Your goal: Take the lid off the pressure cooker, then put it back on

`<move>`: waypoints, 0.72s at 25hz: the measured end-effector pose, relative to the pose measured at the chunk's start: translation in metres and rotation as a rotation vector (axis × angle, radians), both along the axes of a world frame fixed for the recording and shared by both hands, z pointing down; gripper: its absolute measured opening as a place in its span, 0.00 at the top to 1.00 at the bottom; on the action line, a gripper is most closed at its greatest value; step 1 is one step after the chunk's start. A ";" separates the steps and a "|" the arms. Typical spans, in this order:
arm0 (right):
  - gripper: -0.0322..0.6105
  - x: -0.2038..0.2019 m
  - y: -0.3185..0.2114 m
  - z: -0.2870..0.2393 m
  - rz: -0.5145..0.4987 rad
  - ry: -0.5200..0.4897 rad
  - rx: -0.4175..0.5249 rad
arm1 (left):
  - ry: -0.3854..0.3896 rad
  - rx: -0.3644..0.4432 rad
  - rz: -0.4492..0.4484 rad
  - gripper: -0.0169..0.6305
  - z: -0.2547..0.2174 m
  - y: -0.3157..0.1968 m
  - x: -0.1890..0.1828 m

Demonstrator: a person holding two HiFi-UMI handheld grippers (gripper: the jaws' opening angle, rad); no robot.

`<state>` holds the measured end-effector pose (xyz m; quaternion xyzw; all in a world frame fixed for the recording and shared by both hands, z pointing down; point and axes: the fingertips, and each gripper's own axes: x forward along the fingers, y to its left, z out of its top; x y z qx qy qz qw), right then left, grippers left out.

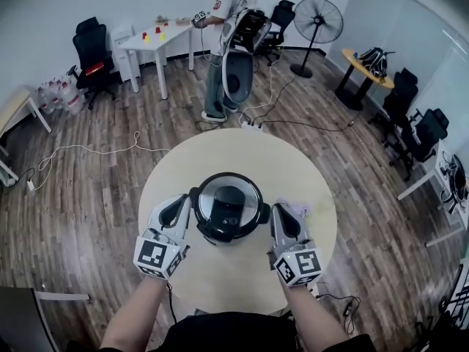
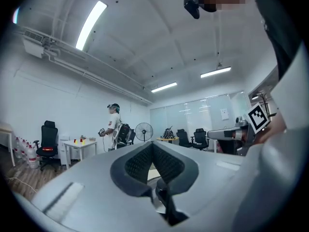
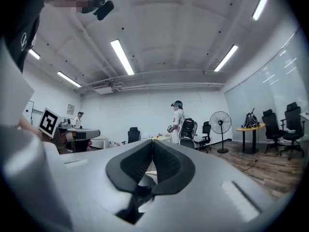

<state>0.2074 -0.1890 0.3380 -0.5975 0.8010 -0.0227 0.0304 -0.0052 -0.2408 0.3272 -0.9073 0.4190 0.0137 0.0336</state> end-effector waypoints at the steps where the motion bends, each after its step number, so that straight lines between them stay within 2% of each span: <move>1: 0.94 0.004 0.002 -0.001 0.008 -0.008 0.005 | 0.001 0.003 -0.001 0.97 -0.002 0.001 0.000; 8: 0.94 0.006 -0.001 -0.005 0.002 -0.005 0.029 | 0.021 0.016 -0.010 0.97 -0.012 -0.002 0.000; 18: 0.94 0.013 -0.005 -0.001 0.028 0.000 0.009 | 0.012 0.018 -0.015 0.97 -0.013 -0.004 0.003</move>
